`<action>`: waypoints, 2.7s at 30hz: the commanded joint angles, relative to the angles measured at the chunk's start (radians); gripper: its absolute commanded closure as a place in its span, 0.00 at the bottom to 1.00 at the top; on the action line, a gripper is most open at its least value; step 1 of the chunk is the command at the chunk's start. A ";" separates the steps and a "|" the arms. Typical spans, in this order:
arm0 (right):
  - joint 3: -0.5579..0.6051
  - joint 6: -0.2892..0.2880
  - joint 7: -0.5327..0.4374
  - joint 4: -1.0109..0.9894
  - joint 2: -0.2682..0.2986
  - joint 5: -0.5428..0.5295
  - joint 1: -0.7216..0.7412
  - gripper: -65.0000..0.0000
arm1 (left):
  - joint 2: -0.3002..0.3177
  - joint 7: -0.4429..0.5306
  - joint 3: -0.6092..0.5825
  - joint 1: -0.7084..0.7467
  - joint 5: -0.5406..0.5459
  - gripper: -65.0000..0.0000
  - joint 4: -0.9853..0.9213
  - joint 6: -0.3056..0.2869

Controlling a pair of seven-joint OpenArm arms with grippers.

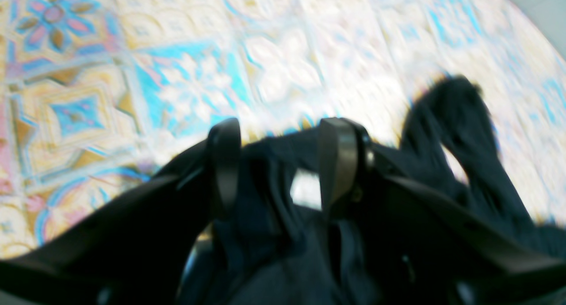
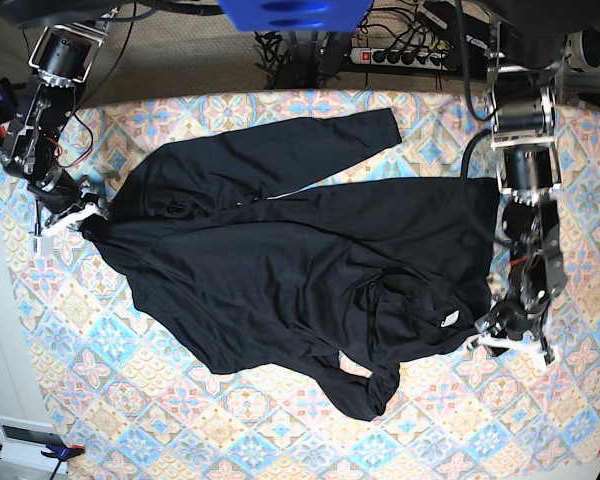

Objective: Layout the t-shirt on the table in an organized manner, then fold the t-shirt properly

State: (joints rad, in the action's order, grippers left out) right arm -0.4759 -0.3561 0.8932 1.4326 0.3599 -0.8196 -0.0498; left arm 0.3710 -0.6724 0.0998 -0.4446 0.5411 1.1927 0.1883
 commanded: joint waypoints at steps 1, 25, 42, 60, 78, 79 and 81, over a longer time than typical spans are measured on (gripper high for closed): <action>-0.007 -0.004 -0.019 0.017 0.021 -0.017 0.015 1.00 | 0.029 0.006 0.008 0.005 0.015 0.56 0.071 0.001; 0.055 -0.004 -0.019 0.013 0.021 -0.019 0.072 1.00 | 0.049 -0.031 -0.094 0.340 0.047 0.56 0.263 0.001; 0.055 -0.004 -0.019 0.021 0.021 -0.019 0.072 1.00 | 0.009 0.012 -0.125 0.165 0.040 0.56 0.032 0.001; 0.055 -0.004 -0.019 0.021 0.020 -0.019 0.072 1.00 | 0.003 0.012 -0.259 0.142 0.046 0.56 0.003 0.001; 0.055 -0.004 -0.021 0.010 0.000 -0.019 0.072 1.00 | -0.004 0.006 -0.269 0.183 0.043 0.56 0.060 0.000; 0.055 -0.004 -0.021 0.010 0.000 -0.019 0.072 1.00 | -0.004 0.006 -0.280 0.192 0.044 0.57 0.060 0.000; 0.055 -0.004 -0.021 0.010 0.000 -0.019 0.072 1.00 | 0.003 0.006 -0.311 0.197 0.044 0.62 0.062 0.000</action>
State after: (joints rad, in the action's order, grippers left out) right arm -0.4149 -0.3553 0.8913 1.4277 0.3408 -0.8188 0.0063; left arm 0.3672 -0.6468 -0.2096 -0.2356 0.5720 1.2427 0.1917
